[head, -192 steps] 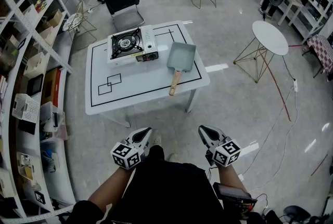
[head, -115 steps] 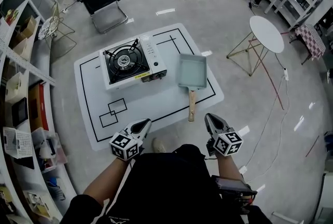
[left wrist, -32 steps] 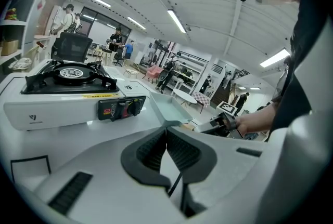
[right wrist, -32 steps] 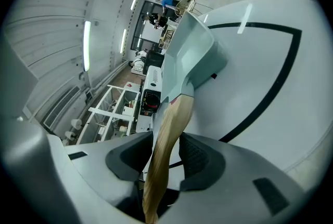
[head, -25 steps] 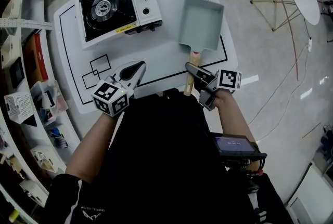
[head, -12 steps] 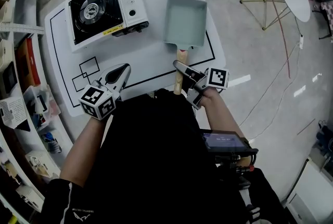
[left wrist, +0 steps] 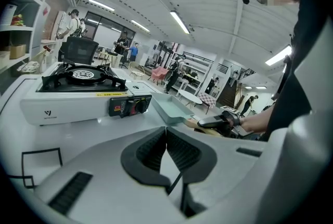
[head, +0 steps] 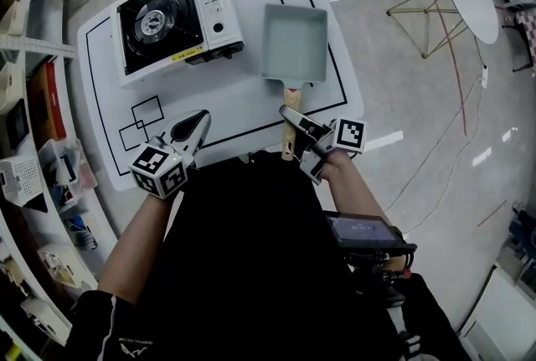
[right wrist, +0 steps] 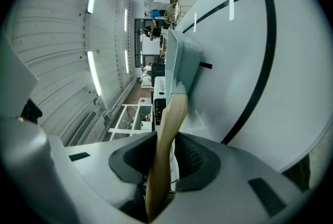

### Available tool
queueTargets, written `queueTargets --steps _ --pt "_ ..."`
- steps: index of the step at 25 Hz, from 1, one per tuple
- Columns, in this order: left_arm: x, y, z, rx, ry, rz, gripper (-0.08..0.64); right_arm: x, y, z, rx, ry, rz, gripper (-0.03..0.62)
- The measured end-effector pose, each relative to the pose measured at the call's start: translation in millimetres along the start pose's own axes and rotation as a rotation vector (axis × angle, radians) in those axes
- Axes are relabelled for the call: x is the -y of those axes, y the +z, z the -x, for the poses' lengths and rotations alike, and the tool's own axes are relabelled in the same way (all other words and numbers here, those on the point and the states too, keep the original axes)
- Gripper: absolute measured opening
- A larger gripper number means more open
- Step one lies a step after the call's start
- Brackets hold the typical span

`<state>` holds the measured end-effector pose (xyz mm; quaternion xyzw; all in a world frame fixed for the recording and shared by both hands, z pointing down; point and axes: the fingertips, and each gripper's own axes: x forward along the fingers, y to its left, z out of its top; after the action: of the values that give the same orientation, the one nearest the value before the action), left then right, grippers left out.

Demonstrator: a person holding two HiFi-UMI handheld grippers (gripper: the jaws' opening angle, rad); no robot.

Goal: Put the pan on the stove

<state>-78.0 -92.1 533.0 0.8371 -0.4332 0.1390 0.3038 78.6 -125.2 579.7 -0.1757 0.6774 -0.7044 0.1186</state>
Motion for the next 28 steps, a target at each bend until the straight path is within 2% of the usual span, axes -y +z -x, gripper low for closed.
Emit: queueTargets --steps 13,18,28 --pt "-4.9 6.5 2.2 0.010 0.002 -0.001 0.009 -3.7 5.0 0.9 0.009 0.002 -0.010 0.124" --pt "-16.4 8.2 11.6 0.033 0.027 0.017 0.009 -11.8 6.1 -1.5 0.032 0.024 -0.022 0.124" --pt "-21.0 -2.0 16.9 0.073 0.058 0.050 0.009 -31.9 21.6 0.3 0.040 0.005 0.039 0.126"
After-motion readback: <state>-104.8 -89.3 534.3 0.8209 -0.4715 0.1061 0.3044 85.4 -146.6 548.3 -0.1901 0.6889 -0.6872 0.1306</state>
